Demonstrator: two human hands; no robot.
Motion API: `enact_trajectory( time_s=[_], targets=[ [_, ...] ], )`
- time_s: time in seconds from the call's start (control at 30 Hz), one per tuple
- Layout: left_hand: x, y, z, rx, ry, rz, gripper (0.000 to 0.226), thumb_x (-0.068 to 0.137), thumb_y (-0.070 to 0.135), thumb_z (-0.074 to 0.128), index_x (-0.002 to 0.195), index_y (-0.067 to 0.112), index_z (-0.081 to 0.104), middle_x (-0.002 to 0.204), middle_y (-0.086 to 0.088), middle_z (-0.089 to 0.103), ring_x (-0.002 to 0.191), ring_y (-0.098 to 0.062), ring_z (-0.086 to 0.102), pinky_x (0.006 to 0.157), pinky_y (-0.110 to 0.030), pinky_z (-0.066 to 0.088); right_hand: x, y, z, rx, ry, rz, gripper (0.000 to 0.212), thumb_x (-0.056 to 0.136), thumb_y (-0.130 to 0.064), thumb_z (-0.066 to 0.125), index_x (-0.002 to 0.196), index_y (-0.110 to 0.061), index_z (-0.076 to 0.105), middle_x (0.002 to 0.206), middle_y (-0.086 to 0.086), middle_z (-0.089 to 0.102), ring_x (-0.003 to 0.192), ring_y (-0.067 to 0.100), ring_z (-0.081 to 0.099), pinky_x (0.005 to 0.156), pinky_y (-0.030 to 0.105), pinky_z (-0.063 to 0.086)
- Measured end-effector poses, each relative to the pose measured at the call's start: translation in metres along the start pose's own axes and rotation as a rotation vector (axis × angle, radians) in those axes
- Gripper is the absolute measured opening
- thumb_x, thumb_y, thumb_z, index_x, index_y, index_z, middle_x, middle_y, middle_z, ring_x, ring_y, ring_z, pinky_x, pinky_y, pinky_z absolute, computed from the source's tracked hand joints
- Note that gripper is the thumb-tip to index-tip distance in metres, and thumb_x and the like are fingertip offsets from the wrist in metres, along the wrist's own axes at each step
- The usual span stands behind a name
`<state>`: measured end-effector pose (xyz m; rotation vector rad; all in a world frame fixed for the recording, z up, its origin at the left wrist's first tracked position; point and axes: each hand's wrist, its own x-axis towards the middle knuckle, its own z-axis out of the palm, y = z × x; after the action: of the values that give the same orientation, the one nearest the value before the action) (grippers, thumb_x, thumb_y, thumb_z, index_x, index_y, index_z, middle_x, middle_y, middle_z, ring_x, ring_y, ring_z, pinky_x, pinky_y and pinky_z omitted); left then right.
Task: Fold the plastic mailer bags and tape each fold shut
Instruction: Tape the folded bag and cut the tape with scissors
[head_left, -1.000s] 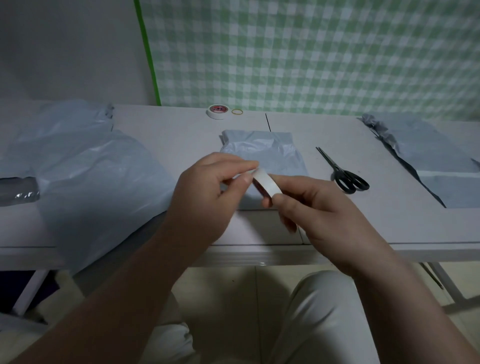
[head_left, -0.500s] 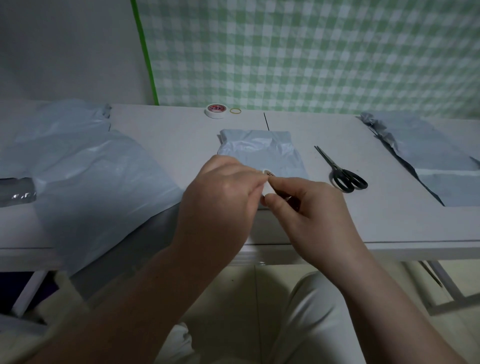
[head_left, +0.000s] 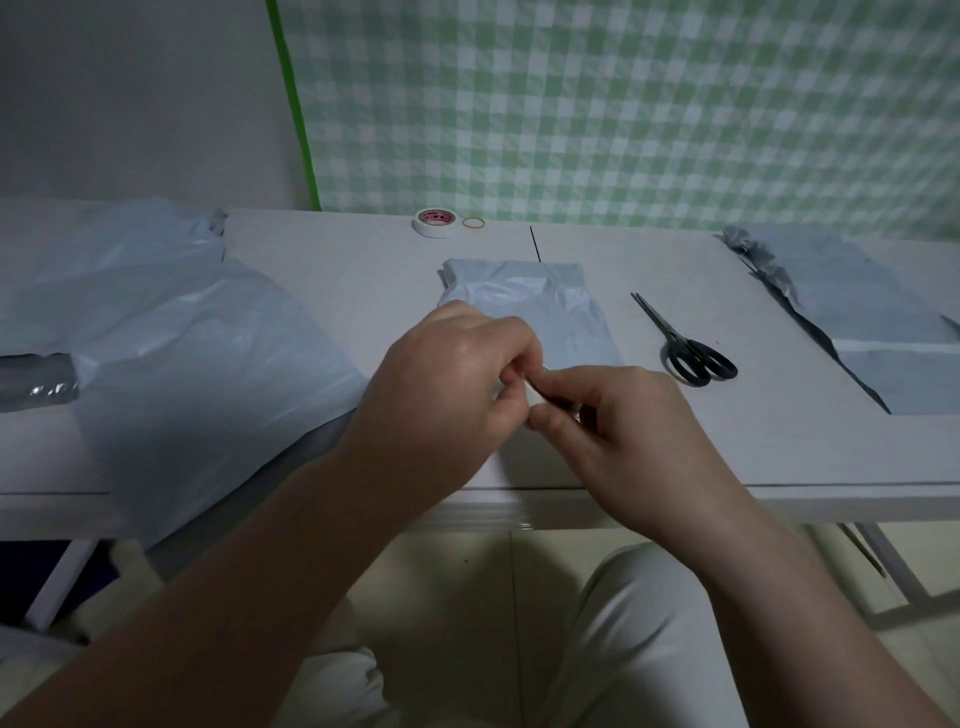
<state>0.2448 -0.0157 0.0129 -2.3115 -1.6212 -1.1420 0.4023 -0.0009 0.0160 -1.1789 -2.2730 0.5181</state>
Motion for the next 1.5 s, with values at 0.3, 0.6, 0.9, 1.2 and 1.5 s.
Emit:
enact_trajectory(
  time_s=[0.3, 0.6, 0.9, 1.2, 1.5],
  targets=[
    [0.003, 0.004, 0.000, -0.221, -0.017, -0.135, 0.019, 0.065, 0.010, 0.056, 0.074, 0.025, 0.062, 0.062, 0.012, 0.054, 0.068, -0.008, 0.051, 0.061, -0.024, 0.042, 0.007, 0.002, -0.002, 0.066, -0.020, 0.055, 0.019, 0.088, -0.023, 0.063, 0.102, -0.031, 0.073, 0.049, -0.023, 0.049, 0.052, 0.002, 0.049, 0.051, 0.014, 0.033],
    [0.000, -0.005, -0.004, -0.277, -0.033, -0.284, 0.023, 0.077, 0.024, 0.062, 0.097, 0.022, 0.071, 0.078, 0.011, 0.060, 0.076, -0.004, 0.057, 0.068, -0.014, 0.046, 0.007, 0.010, -0.004, 0.129, 0.029, 0.168, 0.022, 0.089, -0.027, 0.060, 0.108, -0.026, 0.072, 0.063, -0.026, 0.051, 0.055, -0.013, 0.050, 0.055, 0.006, 0.033],
    [-0.003, -0.003, 0.009, -0.094, 0.045, -0.145, 0.013, 0.081, 0.022, 0.061, 0.075, 0.013, 0.069, 0.071, 0.000, 0.062, 0.066, -0.015, 0.057, 0.060, -0.037, 0.049, 0.008, 0.006, 0.000, 0.192, 0.118, 0.170, 0.015, 0.085, -0.030, 0.065, 0.080, -0.020, 0.074, 0.054, -0.019, 0.057, 0.054, -0.005, 0.050, 0.054, 0.010, 0.034],
    [0.019, -0.009, -0.002, -0.442, -0.122, -0.524, 0.017, 0.091, 0.013, 0.057, 0.075, 0.018, 0.061, 0.076, -0.006, 0.067, 0.077, -0.026, 0.065, 0.076, -0.046, 0.055, 0.030, 0.010, 0.001, 1.121, -0.115, 0.289, 0.025, 0.079, -0.031, 0.059, 0.083, -0.006, 0.059, 0.086, 0.004, 0.069, 0.091, 0.019, 0.064, 0.084, 0.034, 0.053],
    [0.063, -0.018, -0.041, -0.163, -0.111, -0.468, 0.024, 0.094, 0.014, 0.048, 0.087, -0.004, 0.064, 0.086, -0.014, 0.068, 0.079, -0.029, 0.066, 0.076, -0.044, 0.055, 0.084, 0.006, -0.027, 0.366, 0.220, 0.203, 0.045, 0.067, -0.034, 0.080, 0.058, -0.002, 0.049, 0.053, 0.005, 0.045, 0.049, 0.011, 0.040, 0.050, 0.025, 0.032]
  ],
)
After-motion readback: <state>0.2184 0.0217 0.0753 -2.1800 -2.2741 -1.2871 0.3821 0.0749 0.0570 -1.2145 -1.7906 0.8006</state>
